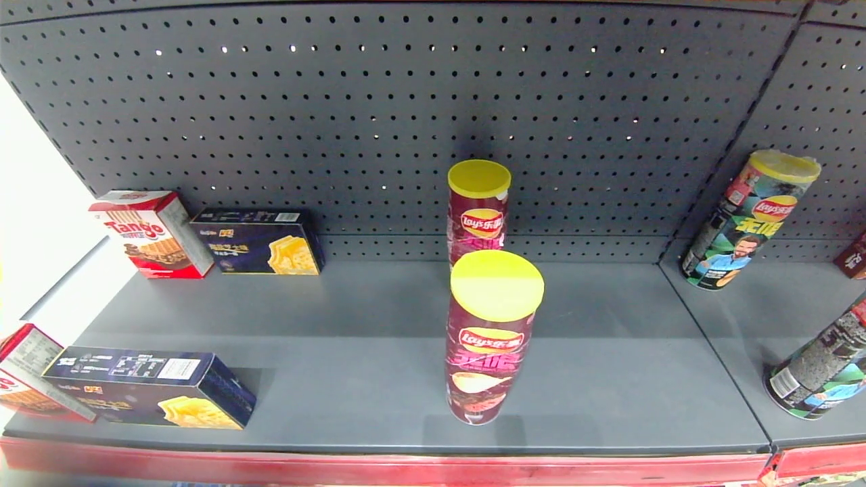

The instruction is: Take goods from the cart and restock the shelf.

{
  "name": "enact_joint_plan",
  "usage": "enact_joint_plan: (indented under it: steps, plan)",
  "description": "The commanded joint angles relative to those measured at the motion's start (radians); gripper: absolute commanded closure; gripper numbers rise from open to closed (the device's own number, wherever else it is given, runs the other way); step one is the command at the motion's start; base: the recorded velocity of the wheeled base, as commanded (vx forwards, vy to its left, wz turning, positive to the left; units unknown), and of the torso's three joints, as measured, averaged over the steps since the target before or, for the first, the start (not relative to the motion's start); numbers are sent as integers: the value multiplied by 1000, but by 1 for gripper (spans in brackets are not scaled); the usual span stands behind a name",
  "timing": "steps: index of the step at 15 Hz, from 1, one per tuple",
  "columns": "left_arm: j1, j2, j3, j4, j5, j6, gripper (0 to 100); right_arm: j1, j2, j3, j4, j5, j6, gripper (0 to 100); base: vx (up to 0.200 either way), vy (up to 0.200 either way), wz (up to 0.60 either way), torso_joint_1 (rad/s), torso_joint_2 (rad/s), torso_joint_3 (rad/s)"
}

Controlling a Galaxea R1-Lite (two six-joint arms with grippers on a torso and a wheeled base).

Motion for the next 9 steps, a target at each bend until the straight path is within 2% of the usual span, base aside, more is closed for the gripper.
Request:
enact_joint_plan:
  steps: [1,2,9]
  plan:
    - [0,1,-1,0,3,-7,0,0,1,0,0,0,0,0,0,0,0,0,0,0]
    - [0,1,-1,0,12,-17,0,0,1,0,0,0,0,0,0,0,0,0,0,0]
    - [0,1,-1,0,12,-17,0,0,1,0,0,0,0,0,0,0,0,0,0,0]
